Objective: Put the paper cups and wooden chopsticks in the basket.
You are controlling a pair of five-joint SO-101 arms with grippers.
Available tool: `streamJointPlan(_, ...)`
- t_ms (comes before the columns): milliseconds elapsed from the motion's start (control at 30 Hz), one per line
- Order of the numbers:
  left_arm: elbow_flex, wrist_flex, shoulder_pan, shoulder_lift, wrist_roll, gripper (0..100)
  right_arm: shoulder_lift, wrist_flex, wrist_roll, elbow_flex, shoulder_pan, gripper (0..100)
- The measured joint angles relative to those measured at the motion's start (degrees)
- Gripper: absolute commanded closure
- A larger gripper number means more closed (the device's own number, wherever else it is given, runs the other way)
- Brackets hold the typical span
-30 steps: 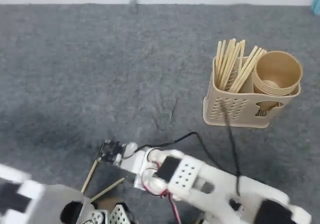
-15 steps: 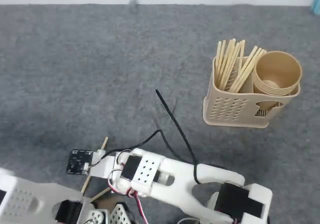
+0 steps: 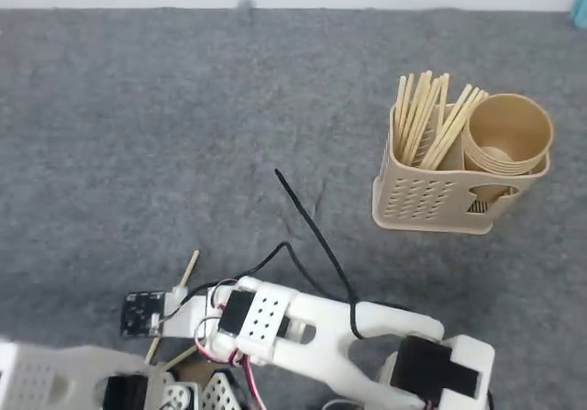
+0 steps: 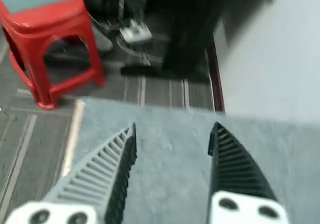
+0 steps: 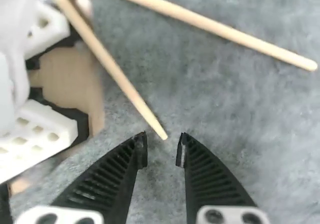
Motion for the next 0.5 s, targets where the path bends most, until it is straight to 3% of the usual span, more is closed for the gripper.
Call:
streamJointPlan(367,-0.5,-8.3,-1.8,9.0,0.4,77,7.5,-0.2,4.0,-2.1,0.0,90.3)
streamJointPlan(500,-3.3,-8.5,-1.8,11.7,0.4,77,10.6,2.4,4.4,-6.6,0.0,98.1)
